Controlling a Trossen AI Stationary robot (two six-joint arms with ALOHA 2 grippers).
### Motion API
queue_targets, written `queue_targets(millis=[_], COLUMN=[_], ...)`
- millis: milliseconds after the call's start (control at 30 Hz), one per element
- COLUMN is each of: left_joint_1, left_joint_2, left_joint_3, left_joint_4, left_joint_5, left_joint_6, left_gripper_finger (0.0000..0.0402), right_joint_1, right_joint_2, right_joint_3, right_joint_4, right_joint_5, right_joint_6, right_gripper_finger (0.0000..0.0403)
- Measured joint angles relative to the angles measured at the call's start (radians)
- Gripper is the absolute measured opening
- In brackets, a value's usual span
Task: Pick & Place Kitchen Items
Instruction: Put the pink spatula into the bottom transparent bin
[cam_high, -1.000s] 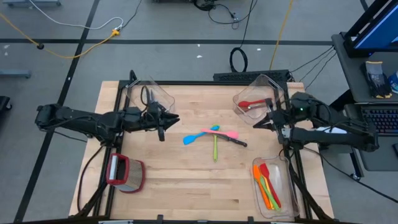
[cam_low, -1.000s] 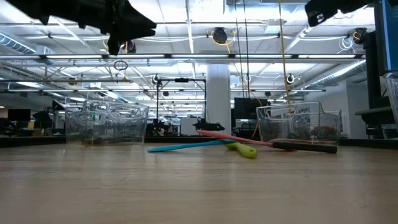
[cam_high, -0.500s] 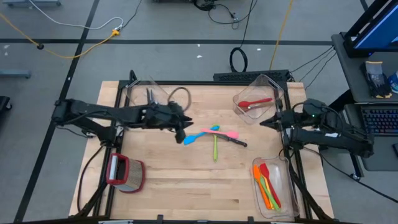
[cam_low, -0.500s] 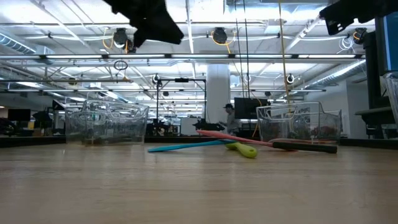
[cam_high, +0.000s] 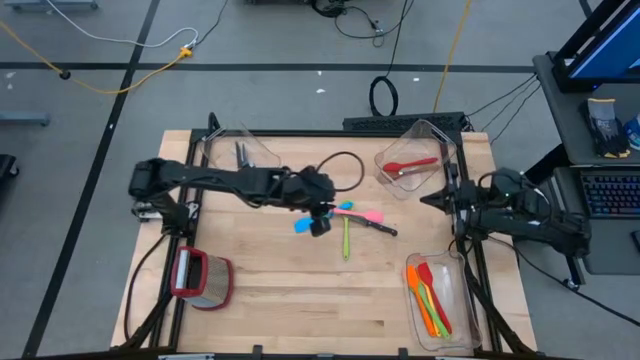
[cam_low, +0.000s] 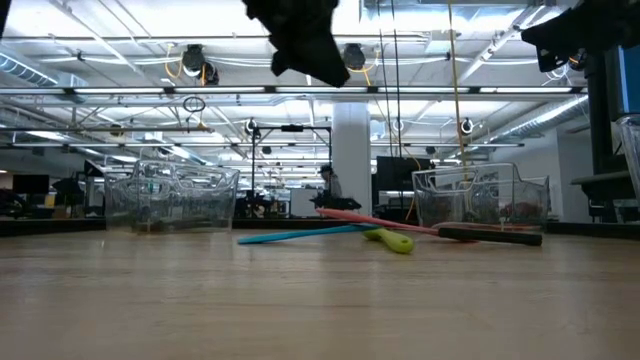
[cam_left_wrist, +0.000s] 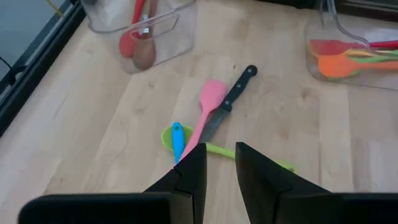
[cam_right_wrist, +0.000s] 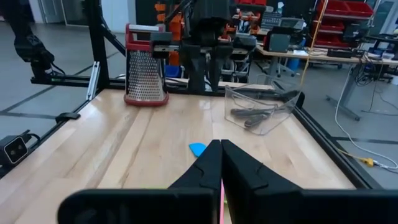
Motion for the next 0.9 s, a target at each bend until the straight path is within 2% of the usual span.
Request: queue_targets(millis=[267,400,900], left_joint_1=[0.019,0.036,0.056], left_joint_2=[0.127,0.165,0.308], left_joint_3=[0.115,0.117,0.117], left_joint_4=[-0.051,-0.061,-0.09], left_joint_5=[0.004,0.059,0.108], left_joint_6=[0.047,0.039,0.054], left_gripper_finger=[0.0088,0.0088,0.0088], right_joint_1=[0.0,0.0,0.0], right_joint_2=[-0.062,-0.085,-0.095], right_joint_3=[-0.029,-0.051,-0.106], right_joint_4=[0.002,0.0,0.048], right_joint_5=[-0.003,-0.003,-0.004], right_joint_6=[0.004,0.006,0.028], right_gripper_finger=[0.0,0.0,0.0])
